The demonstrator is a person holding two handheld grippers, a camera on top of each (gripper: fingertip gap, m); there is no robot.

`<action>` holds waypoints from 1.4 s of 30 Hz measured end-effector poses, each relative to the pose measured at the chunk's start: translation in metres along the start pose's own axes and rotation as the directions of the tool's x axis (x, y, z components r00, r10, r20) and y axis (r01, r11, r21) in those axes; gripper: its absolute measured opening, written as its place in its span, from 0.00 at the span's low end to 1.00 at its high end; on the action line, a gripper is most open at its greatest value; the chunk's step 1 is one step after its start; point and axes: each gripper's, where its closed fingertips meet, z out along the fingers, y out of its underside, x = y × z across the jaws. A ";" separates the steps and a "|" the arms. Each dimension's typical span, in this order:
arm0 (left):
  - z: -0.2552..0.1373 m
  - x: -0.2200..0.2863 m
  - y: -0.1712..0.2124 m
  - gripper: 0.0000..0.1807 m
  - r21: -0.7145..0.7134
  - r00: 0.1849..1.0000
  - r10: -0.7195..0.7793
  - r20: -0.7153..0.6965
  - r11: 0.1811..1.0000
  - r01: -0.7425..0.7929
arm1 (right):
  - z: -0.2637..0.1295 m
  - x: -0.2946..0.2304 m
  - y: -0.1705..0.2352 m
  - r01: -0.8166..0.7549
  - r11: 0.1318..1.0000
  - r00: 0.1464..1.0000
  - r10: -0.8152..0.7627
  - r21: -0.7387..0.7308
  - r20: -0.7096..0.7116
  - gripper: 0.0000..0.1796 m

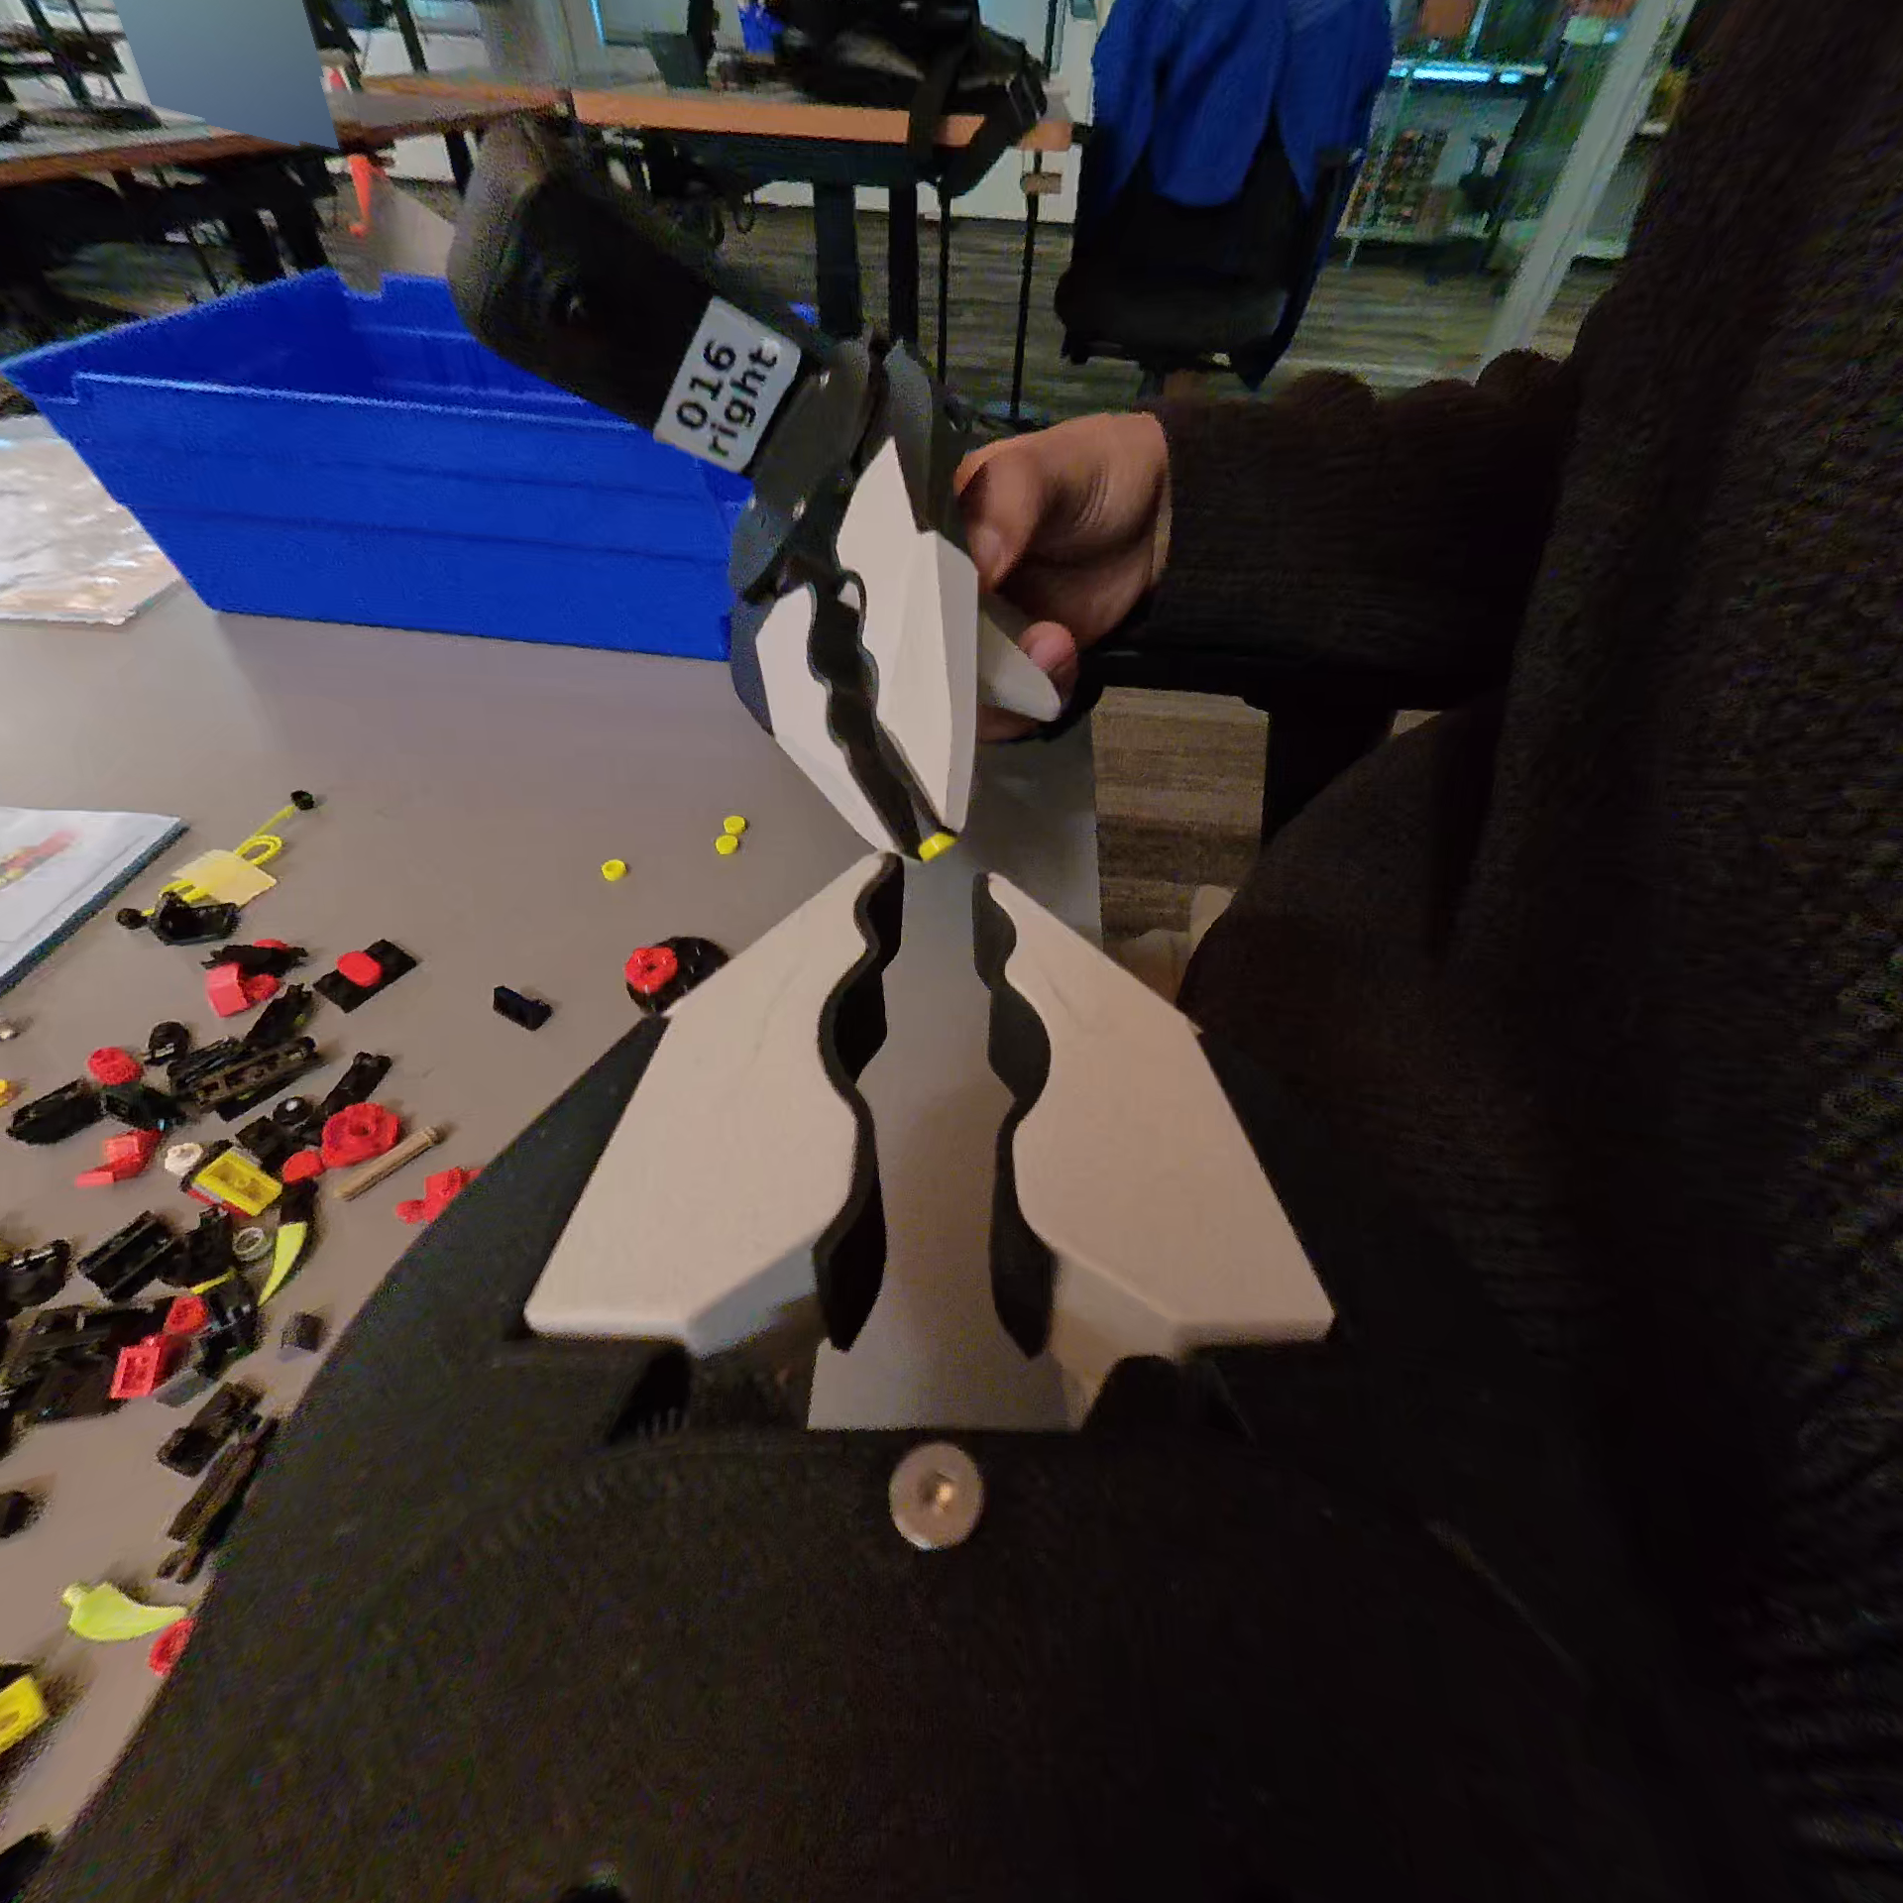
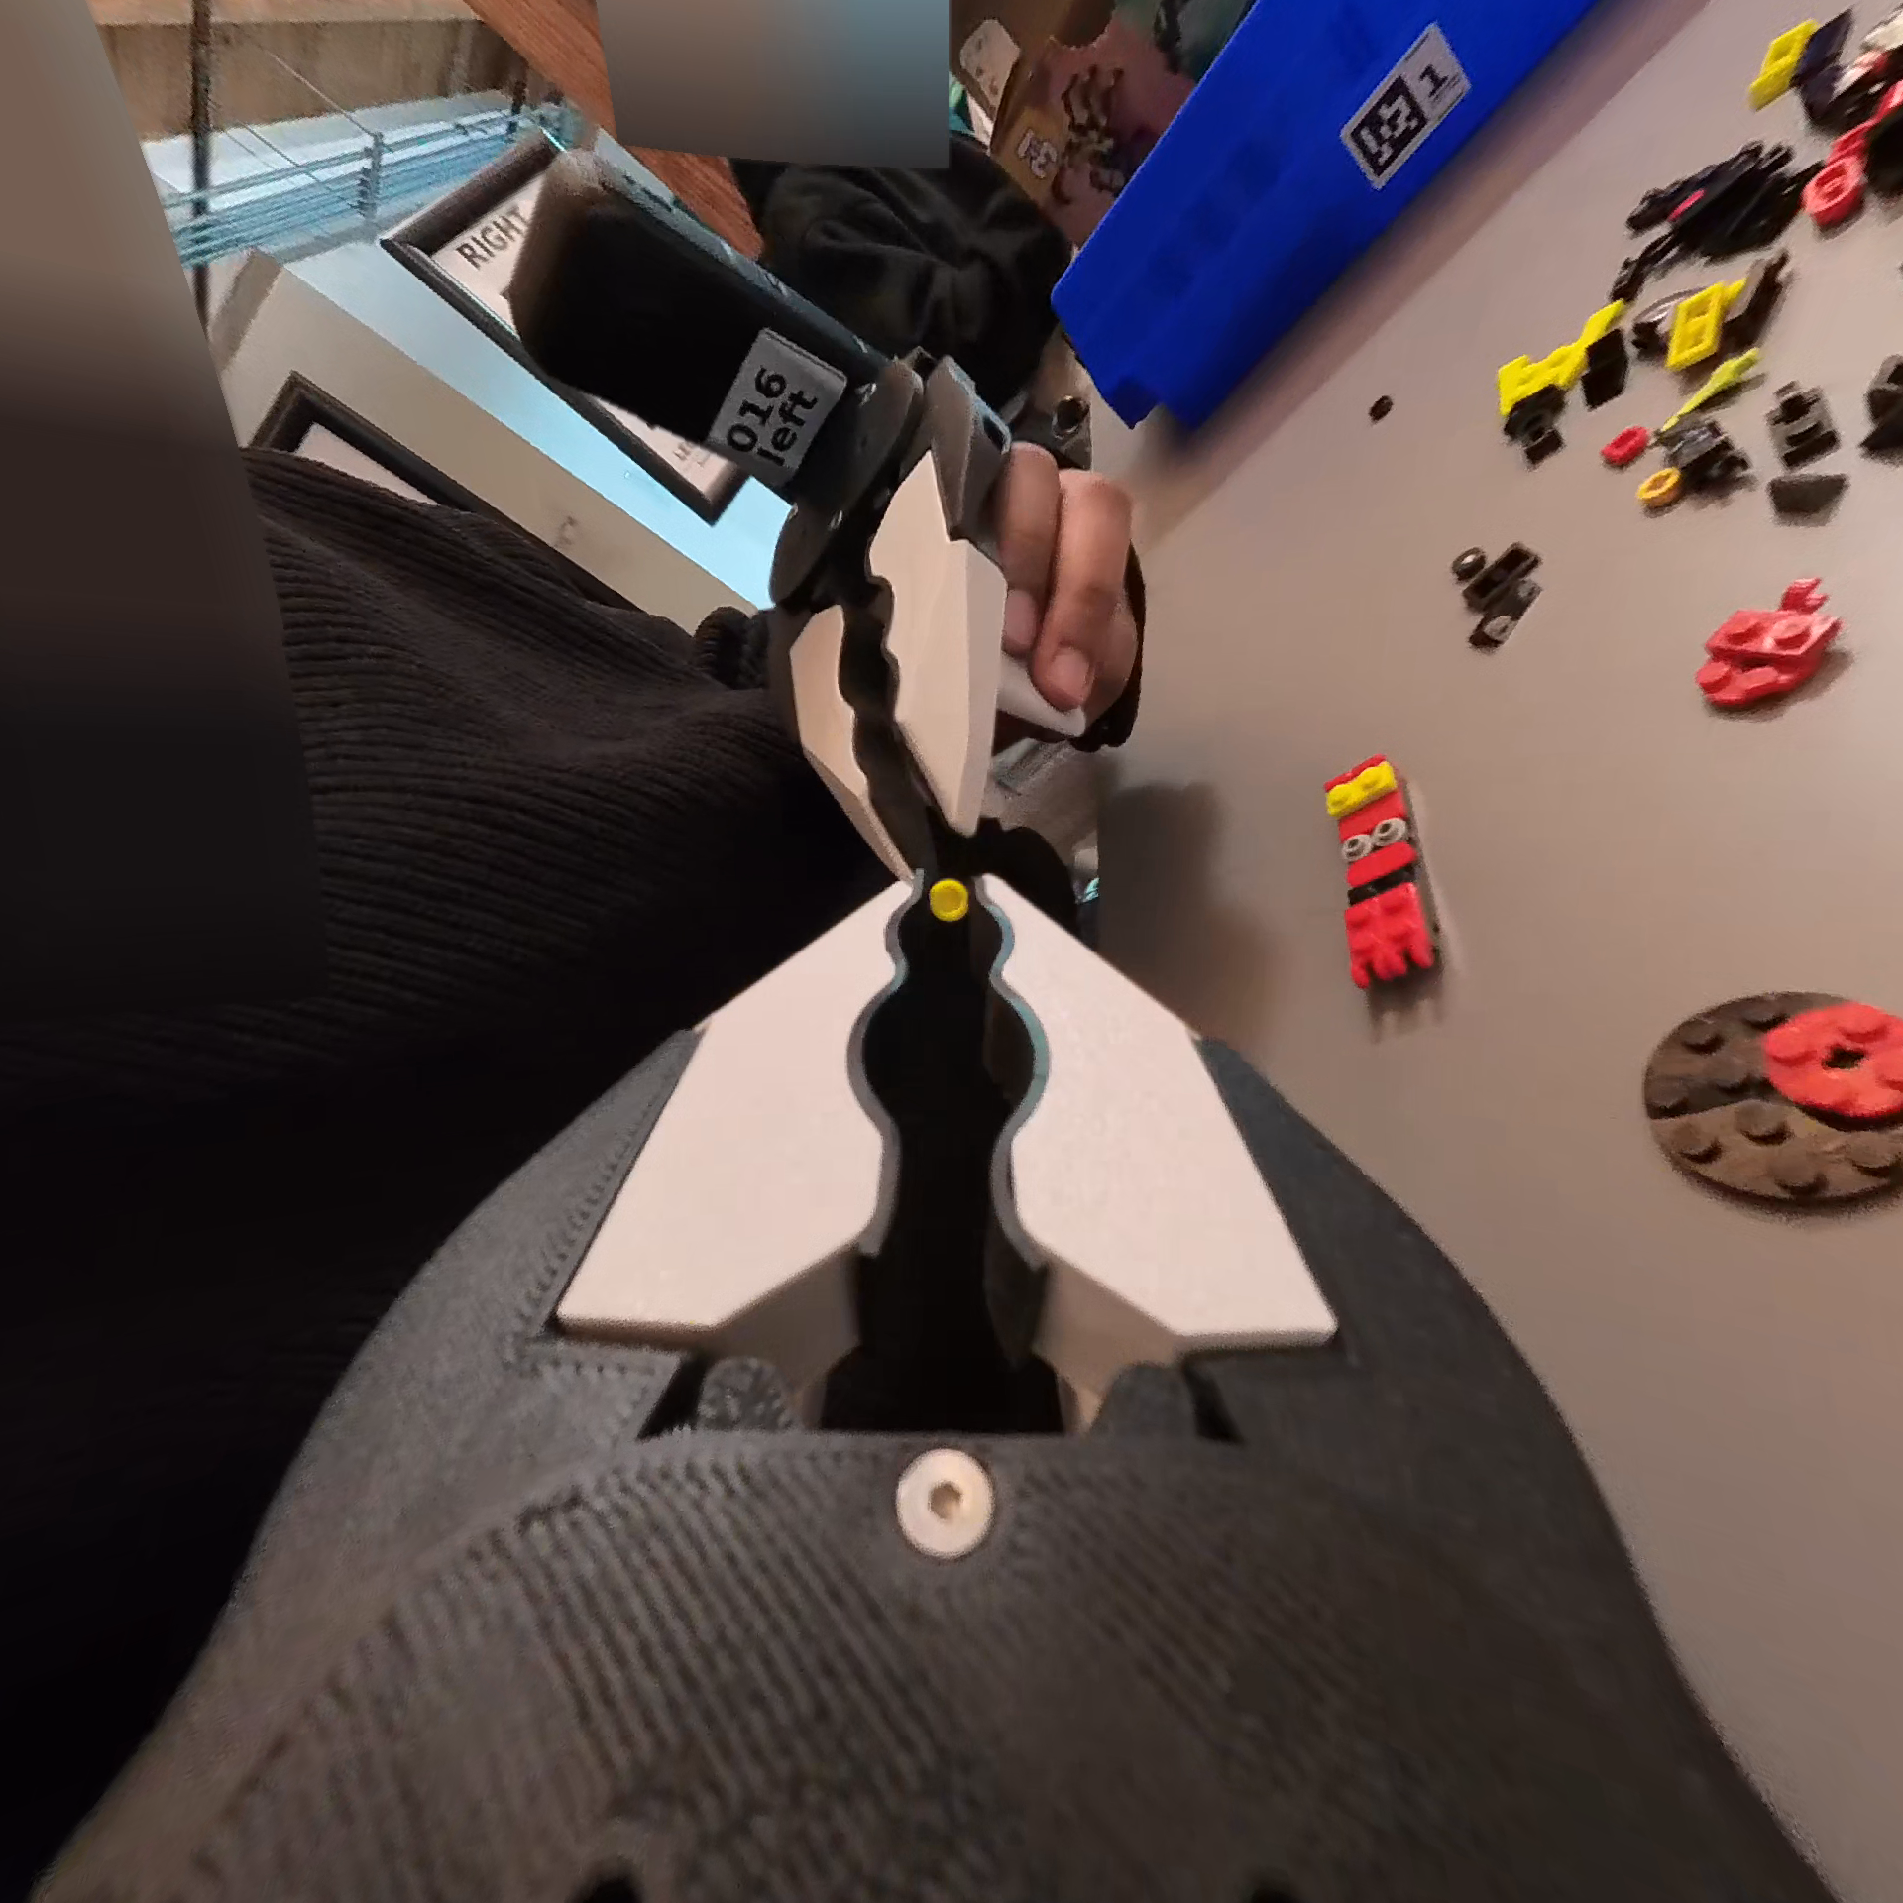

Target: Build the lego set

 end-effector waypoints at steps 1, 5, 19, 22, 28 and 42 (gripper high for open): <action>-0.001 0.001 -0.002 0.06 0.012 1.000 -0.002 -0.007 1.000 0.002 | 0.001 -0.001 0.001 -0.006 1.000 1.000 0.006 -0.002 0.010 0.03; -0.001 0.006 -0.004 0.06 0.024 0.999 -0.003 -0.034 1.000 0.004 | 0.005 -0.005 0.002 -0.025 1.000 0.999 0.026 -0.009 0.046 0.03; -0.001 0.009 -0.006 0.01 0.038 0.999 -0.002 -0.045 0.999 0.004 | 0.010 -0.010 0.000 -0.090 0.996 0.989 0.088 0.012 0.116 0.03; -0.002 0.006 -0.010 0.00 0.057 0.998 -0.037 -0.047 0.998 0.040 | 0.009 -0.010 -0.005 -0.110 0.993 0.986 0.104 0.042 0.132 0.03; -0.004 0.000 -0.013 0.00 0.081 0.994 -0.101 -0.044 0.991 0.104 | 0.006 -0.009 -0.012 -0.123 0.988 0.984 0.110 0.089 0.137 0.02; -0.009 -0.057 0.005 0.00 0.131 0.421 -0.874 -0.243 0.400 0.907 | -0.025 0.035 -0.047 0.680 0.587 0.224 -0.737 -0.439 -0.638 0.06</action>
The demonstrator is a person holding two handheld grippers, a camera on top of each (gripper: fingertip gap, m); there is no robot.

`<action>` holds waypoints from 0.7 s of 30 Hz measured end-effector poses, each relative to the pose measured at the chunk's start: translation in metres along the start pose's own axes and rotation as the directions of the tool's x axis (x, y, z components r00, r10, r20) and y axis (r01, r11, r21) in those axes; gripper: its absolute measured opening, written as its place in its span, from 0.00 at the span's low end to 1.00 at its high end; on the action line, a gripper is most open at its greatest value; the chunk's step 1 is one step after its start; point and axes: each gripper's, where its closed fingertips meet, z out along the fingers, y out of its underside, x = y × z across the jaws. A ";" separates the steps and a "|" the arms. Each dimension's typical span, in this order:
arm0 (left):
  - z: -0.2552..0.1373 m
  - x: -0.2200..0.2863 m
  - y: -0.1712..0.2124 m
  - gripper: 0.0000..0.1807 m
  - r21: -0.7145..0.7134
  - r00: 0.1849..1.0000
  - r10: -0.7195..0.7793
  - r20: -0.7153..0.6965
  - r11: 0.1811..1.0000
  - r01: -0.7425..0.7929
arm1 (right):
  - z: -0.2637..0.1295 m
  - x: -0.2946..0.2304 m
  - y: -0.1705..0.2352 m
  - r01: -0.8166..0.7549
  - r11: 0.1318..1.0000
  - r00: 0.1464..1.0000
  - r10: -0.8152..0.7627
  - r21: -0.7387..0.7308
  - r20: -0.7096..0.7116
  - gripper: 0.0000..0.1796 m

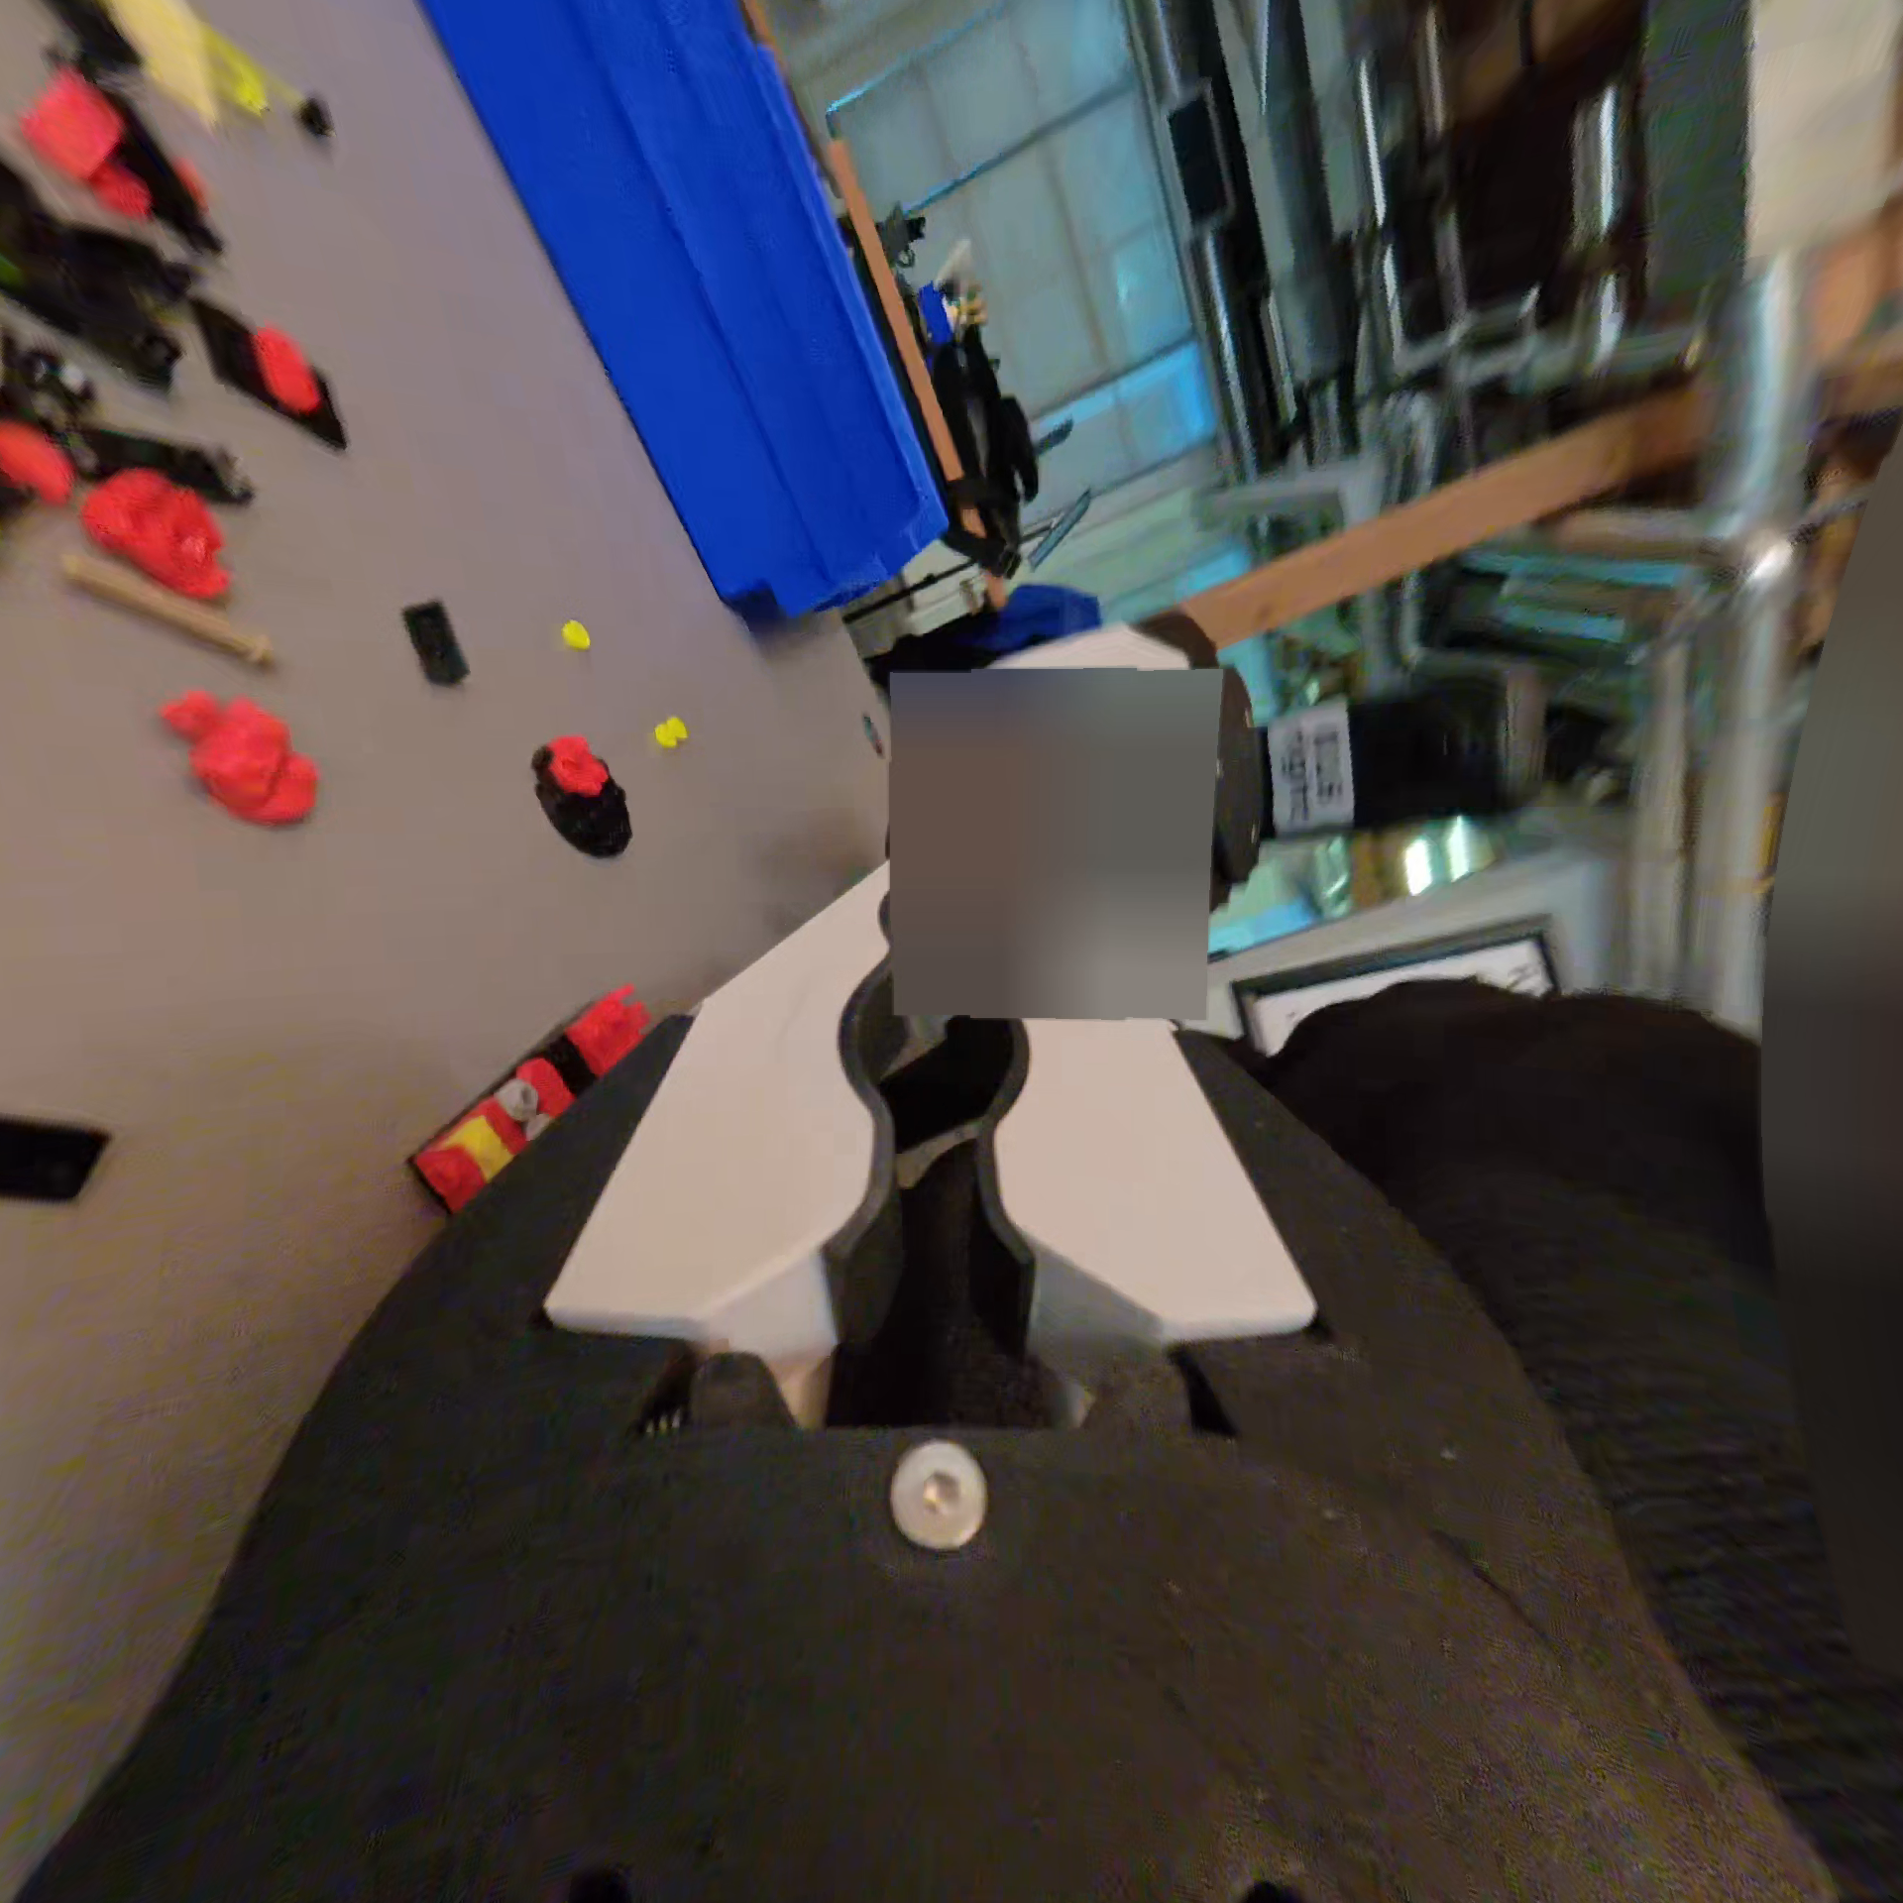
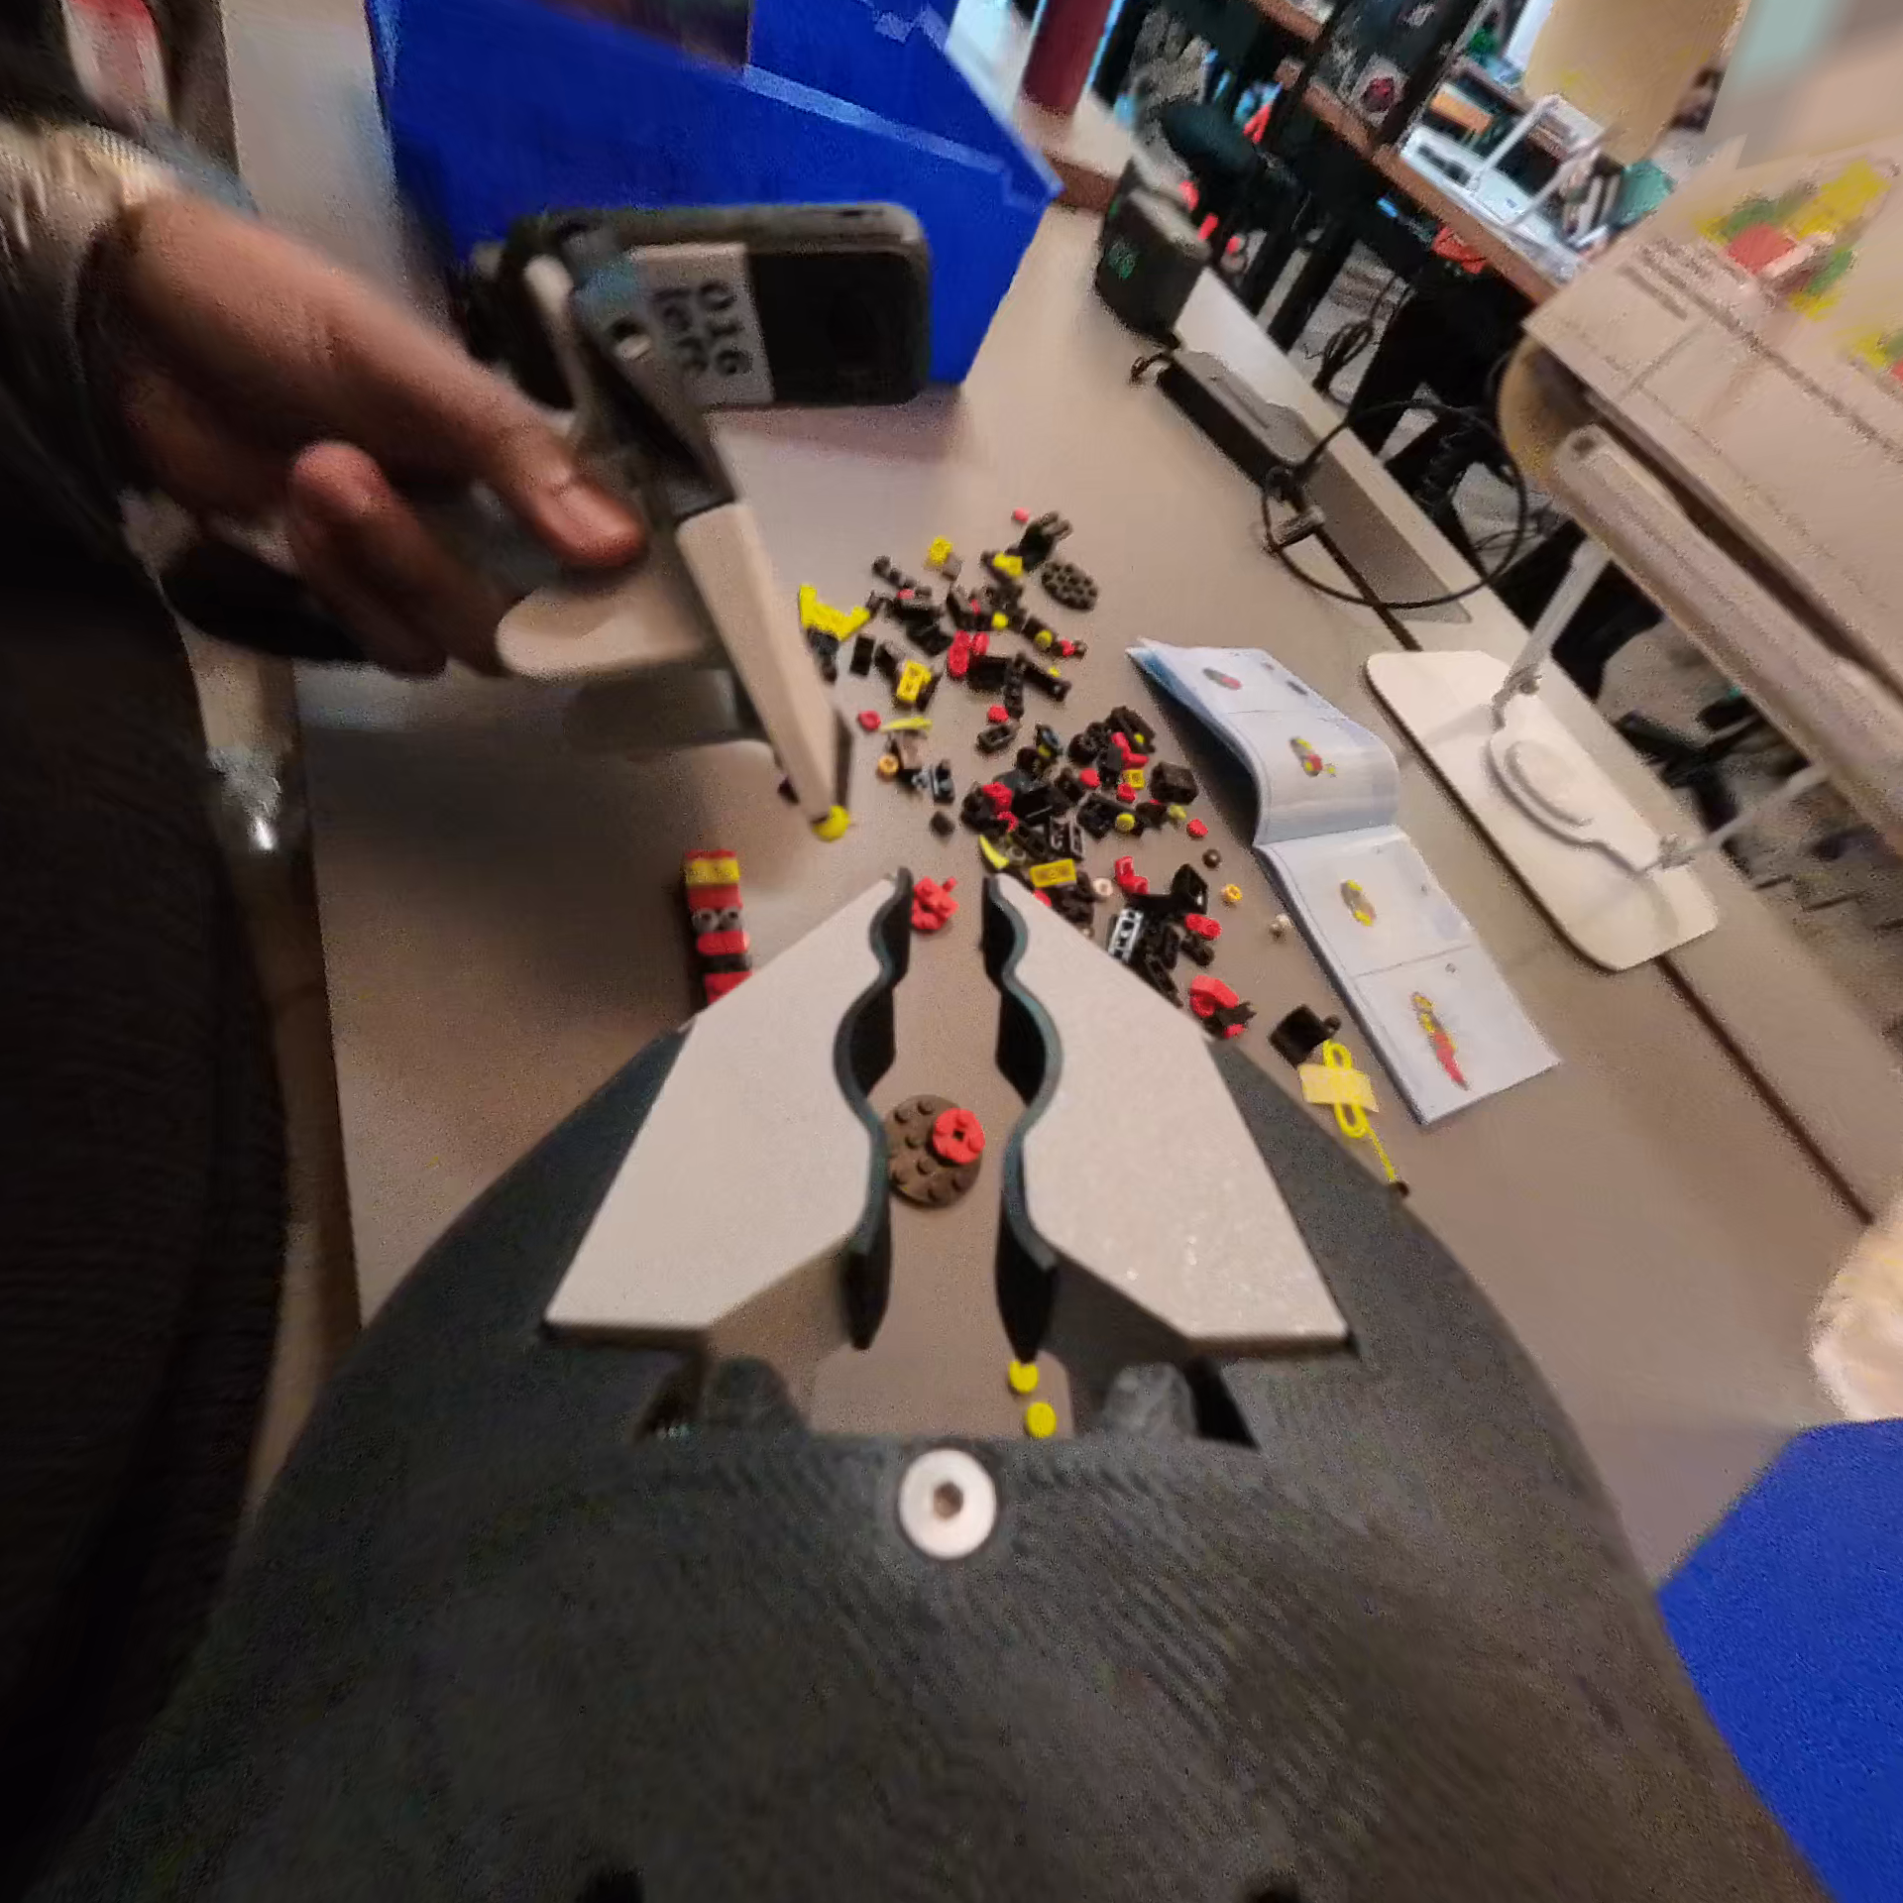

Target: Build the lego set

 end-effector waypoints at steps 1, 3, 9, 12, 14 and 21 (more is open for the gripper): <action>0.000 -0.003 0.000 0.00 0.011 0.999 -0.053 -0.006 0.999 0.053 | 0.004 -0.007 0.002 0.059 0.998 0.998 -0.058 -0.035 0.002 0.06; 0.000 -0.007 0.000 0.00 0.016 0.995 -0.097 -0.005 0.995 0.097 | 0.012 -0.019 0.007 0.125 0.988 0.992 -0.124 -0.092 0.025 0.07; 0.000 -0.009 0.003 0.00 0.000 0.996 -0.088 0.019 0.996 0.088 | 0.019 -0.028 0.008 0.181 0.976 0.983 -0.177 -0.120 0.044 0.06; 0.000 -0.011 0.005 0.01 -0.006 0.994 -0.105 0.018 0.994 0.105 | 0.020 -0.030 0.008 0.196 0.973 0.980 -0.191 -0.122 0.052 0.05; 0.001 -0.013 0.007 0.01 -0.020 0.994 -0.105 0.027 0.994 0.105 | 0.021 -0.032 0.009 0.212 0.968 0.977 -0.206 -0.134 0.056 0.05; 0.005 -0.012 0.012 0.00 -0.045 0.994 -0.105 0.027 0.993 0.106 | 0.021 -0.035 0.014 0.243 0.957 0.970 -0.235 -0.160 0.068 0.03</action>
